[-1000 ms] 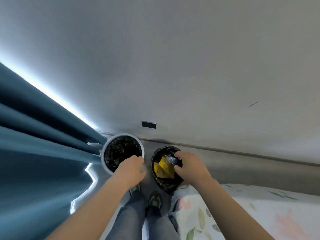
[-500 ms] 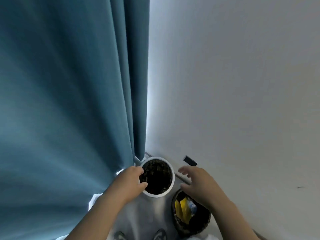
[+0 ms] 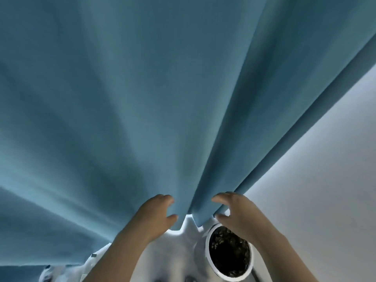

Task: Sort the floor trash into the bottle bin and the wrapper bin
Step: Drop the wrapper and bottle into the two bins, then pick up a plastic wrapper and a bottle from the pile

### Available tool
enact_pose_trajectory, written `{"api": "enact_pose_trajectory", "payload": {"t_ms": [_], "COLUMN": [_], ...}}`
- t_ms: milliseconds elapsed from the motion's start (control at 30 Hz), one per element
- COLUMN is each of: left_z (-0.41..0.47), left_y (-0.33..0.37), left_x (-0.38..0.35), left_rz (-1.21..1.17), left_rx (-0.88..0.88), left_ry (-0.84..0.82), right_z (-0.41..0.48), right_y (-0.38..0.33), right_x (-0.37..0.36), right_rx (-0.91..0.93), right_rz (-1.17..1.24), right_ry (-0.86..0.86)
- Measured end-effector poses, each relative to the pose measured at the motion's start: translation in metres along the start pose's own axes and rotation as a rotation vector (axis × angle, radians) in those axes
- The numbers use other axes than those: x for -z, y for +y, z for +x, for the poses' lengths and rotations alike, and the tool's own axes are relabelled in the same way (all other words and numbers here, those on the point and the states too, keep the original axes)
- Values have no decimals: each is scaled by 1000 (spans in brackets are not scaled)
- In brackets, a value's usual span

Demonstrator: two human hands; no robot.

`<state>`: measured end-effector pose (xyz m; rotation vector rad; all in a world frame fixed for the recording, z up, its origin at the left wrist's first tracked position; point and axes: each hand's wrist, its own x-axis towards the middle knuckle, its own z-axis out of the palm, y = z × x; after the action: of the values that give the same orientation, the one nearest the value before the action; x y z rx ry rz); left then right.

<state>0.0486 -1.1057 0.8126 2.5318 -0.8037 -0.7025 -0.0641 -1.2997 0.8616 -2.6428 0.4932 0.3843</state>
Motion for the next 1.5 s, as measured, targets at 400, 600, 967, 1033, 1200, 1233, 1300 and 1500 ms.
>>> {"api": "enact_pose_trajectory", "payload": {"t_ms": [400, 600, 967, 1033, 1200, 1233, 1300, 1500], "left_z": [-65, -111, -220, -243, -314, -329, -358, -414], "left_y": [-25, -31, -84, -97, -133, -140, -155, -196], "left_x": [-4, -16, -18, -17, -23, -25, -32, -47], "left_rz": [-183, -263, -347, -371, -424, -435, -452, -536], "left_rx": [481, 679, 921, 959, 1031, 1042, 1066, 1154], "left_ry": [258, 367, 529, 541, 579, 587, 596, 614], "right_z": [80, 81, 34, 18, -23, -33, -51, -85], "right_y": [-69, -109, -238, -262, -319, -329, -350, -397], "right_x": [-5, -24, -82, -97, -138, -147, -167, -213], "right_rx": [558, 753, 1048, 1080, 1143, 1145, 1151, 1146], "right_rz": [-196, -255, -367, -379, -433, -446, -461, -490], "right_ry": [-244, -360, -455, -473, -524, -538, -564, -638]}}
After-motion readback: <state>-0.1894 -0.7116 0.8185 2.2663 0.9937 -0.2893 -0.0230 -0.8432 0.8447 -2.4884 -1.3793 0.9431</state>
